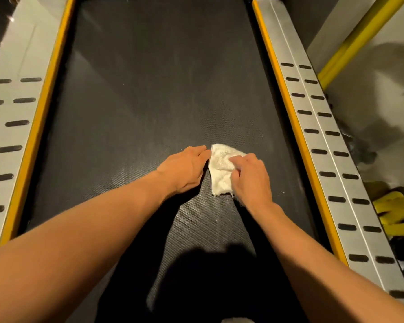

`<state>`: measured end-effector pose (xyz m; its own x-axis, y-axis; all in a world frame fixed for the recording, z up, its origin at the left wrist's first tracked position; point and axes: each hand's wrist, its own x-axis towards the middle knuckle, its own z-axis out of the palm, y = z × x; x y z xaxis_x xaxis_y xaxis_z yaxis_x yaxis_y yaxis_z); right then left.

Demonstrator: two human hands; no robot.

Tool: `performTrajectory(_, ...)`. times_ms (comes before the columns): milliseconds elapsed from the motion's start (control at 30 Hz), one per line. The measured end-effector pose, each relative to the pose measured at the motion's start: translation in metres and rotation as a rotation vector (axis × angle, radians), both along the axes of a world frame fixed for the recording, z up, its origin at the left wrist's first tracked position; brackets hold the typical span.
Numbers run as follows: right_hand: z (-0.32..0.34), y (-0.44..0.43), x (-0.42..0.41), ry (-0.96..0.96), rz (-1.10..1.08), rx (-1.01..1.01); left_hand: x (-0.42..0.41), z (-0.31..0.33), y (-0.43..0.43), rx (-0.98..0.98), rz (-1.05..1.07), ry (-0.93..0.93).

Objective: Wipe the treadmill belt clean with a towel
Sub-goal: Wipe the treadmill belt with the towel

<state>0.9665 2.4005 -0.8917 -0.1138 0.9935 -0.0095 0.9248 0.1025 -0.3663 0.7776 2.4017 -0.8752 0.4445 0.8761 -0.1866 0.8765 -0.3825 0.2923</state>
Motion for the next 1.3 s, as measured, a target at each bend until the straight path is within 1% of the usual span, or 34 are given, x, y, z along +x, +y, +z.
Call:
performTrajectory(33,0.0,0.002,-0.004,-0.028,0.014,0.011,-0.003,0.001,-0.003,0.001,0.013,-0.006)
performTrajectory(100,0.0,-0.011,-0.009,-0.065,0.076,0.039,-0.007,0.005,-0.01,0.073,0.035,-0.029)
performTrajectory(200,-0.006,-0.046,-0.012,-0.002,0.178,0.058,-0.006,0.008,-0.023,0.197,-0.006,-0.029)
performTrajectory(300,-0.01,-0.04,-0.017,0.054,0.182,0.054,-0.006,0.001,-0.033,0.211,-0.021,-0.016)
performTrajectory(367,-0.011,-0.026,-0.024,0.071,0.186,0.04,-0.008,0.001,-0.033,0.216,0.038,-0.016)
performTrajectory(433,-0.01,-0.023,-0.031,0.079,0.198,0.052,-0.011,0.003,-0.028,0.261,0.084,-0.01)
performTrajectory(500,-0.012,-0.032,-0.034,0.072,0.211,0.082,-0.013,0.006,-0.025,0.282,0.049,0.001)
performTrajectory(600,-0.016,-0.049,-0.033,0.049,0.283,0.091,-0.013,-0.001,-0.031,0.249,-0.084,0.025)
performTrajectory(700,-0.011,-0.038,-0.04,0.084,0.292,0.034,-0.013,-0.003,-0.029,0.208,-0.055,0.038)
performTrajectory(833,-0.009,-0.027,-0.061,0.101,0.259,0.038,-0.018,0.008,-0.016,0.191,0.043,0.116)
performTrajectory(933,-0.014,-0.048,-0.066,0.092,0.253,0.064,-0.027,0.006,-0.033,0.198,-0.059,0.056)
performTrajectory(1000,-0.016,-0.059,-0.066,0.09,0.282,0.069,-0.036,0.0,-0.049,0.188,-0.107,0.054)
performTrajectory(1033,-0.017,-0.057,-0.068,0.094,0.293,0.068,-0.04,-0.002,-0.052,0.175,-0.083,0.058)
performTrajectory(1200,-0.014,-0.029,-0.097,0.084,0.339,0.065,-0.049,0.002,-0.037,0.144,0.196,0.118)
performTrajectory(1233,-0.014,-0.032,-0.102,0.093,0.354,0.056,-0.052,0.004,-0.038,0.142,0.205,0.148)
performTrajectory(1300,-0.015,-0.049,-0.102,0.105,0.403,0.037,-0.06,0.01,-0.051,0.134,0.156,0.193)
